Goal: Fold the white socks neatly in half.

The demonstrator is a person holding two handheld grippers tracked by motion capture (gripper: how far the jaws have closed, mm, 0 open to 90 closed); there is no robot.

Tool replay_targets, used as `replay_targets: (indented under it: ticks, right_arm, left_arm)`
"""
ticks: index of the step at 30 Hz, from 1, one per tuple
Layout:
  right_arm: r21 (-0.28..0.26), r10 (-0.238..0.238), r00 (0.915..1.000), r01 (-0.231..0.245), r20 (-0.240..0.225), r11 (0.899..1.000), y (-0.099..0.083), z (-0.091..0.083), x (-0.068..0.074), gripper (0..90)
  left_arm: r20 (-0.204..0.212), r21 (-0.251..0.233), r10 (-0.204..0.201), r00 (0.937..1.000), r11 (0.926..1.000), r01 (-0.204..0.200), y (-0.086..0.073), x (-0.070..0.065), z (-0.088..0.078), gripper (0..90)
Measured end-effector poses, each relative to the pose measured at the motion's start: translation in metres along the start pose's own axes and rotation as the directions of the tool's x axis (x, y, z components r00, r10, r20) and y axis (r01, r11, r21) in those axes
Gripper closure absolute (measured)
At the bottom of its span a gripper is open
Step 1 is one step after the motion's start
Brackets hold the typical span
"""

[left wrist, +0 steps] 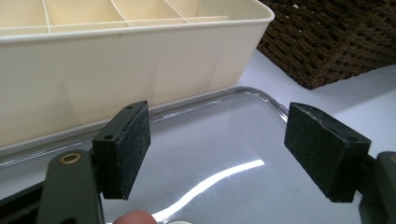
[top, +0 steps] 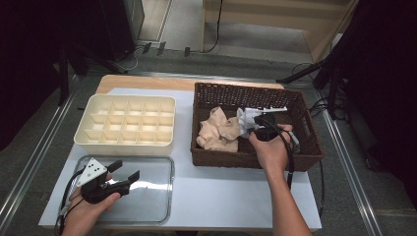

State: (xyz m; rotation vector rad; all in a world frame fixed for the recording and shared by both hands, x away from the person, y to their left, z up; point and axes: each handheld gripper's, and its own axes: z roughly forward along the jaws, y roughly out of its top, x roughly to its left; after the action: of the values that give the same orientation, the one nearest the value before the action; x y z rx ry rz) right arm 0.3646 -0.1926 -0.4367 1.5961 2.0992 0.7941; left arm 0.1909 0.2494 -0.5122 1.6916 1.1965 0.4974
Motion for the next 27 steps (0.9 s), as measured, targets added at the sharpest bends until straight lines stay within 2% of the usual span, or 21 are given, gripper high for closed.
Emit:
replay_targets:
  ticks: [3, 6, 11, 12, 14, 17, 21, 27]
  right_arm:
    - [-0.076, -0.002, 0.9999, 0.001, -0.013, 0.997, -0.005, -0.007, 0.000, 83.2]
    - [-0.161, -0.006, 0.9996, 0.002, -0.026, 0.987, -0.012, -0.013, 0.002, 83.2]
    - [-0.298, 0.009, 0.9995, -0.018, -0.031, 0.954, -0.024, -0.023, 0.001, 83.1]
    - [-0.312, 0.010, 0.9994, -0.019, -0.033, 0.950, -0.025, -0.025, 0.000, 83.1]
    - [-0.354, 0.019, 0.9991, -0.031, -0.038, 0.935, -0.030, -0.029, 0.000, 83.1]
    - [-0.396, 0.030, 0.9986, -0.045, -0.044, 0.917, -0.036, -0.035, -0.001, 83.1]
    - [-0.423, 0.036, 0.9977, -0.057, -0.057, 0.904, -0.045, -0.041, 0.001, 83.0]
    - [-0.482, 0.015, 0.9974, -0.047, -0.070, 0.875, -0.057, -0.054, 0.009, 82.9]
  left_arm:
    - [0.001, -0.002, -0.001, 1.0000, 1.0000, 0.001, 0.000, 0.000, 0.000, 23.7]
    - [0.002, -0.004, -0.001, 1.0000, 1.0000, 0.001, 0.000, 0.000, 0.000, 23.7]
    - [0.004, -0.011, -0.003, 1.0000, 0.9999, 0.003, 0.001, -0.001, -0.001, 23.7]
    - [0.004, -0.010, -0.003, 1.0000, 0.9999, 0.003, 0.001, -0.001, -0.001, 23.7]
    - [0.004, -0.012, -0.004, 1.0000, 0.9999, 0.004, 0.001, -0.001, -0.001, 23.7]
    - [0.005, -0.012, -0.003, 1.0000, 0.9999, 0.003, 0.001, -0.001, -0.001, 23.7]
    - [-0.002, -0.018, 0.007, 1.0000, 0.9998, -0.007, 0.001, -0.003, 0.000, 23.1]
    - [-0.006, -0.070, 0.019, 0.9998, 0.9974, -0.019, 0.001, -0.006, -0.001, 20.4]
